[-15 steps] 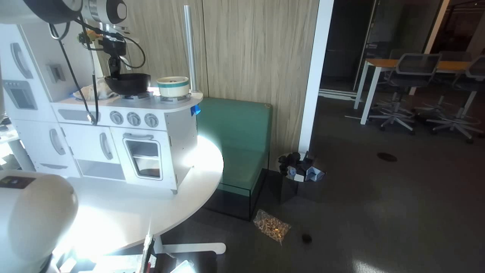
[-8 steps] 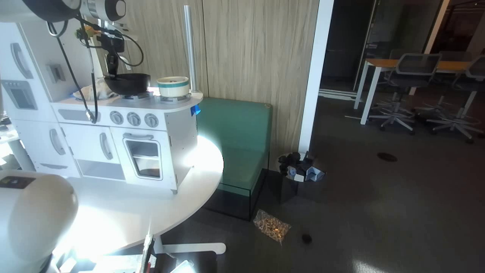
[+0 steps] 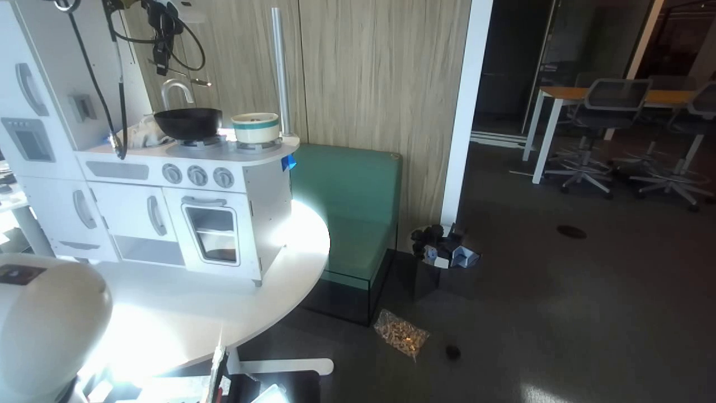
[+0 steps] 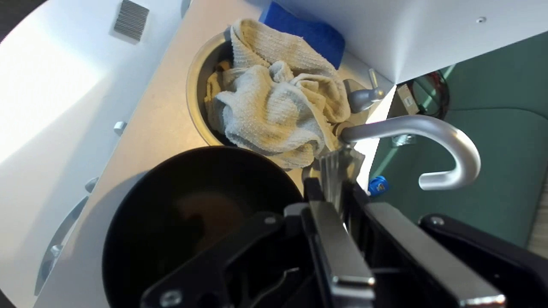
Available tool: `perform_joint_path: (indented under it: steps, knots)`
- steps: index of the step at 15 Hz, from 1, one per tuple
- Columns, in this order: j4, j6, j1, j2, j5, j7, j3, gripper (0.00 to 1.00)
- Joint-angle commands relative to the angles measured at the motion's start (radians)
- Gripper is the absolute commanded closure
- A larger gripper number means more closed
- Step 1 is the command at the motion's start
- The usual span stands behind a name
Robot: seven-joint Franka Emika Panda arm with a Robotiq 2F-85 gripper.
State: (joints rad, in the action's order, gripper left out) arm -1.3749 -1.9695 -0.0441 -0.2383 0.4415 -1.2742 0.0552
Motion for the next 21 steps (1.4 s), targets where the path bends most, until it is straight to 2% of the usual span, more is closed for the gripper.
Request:
perform_joint_path:
  steps: [1,6,10,13,16,21]
  knots:
    - [-0.102,-0.114,0.054,0.097,0.157,0.026,-0.009,0.92]
    - [-0.244,-0.239,0.120,0.180,0.470,0.148,-0.047,0.92]
    - [-0.362,-0.258,0.148,0.234,0.698,0.289,-0.098,0.92]
    - [-0.455,-0.245,0.161,0.265,0.821,0.360,-0.133,0.92]
    - [-0.538,-0.239,0.164,0.299,0.868,0.385,-0.153,0.92]
    - [-0.623,-0.249,0.171,0.318,0.860,0.363,-0.173,0.92]
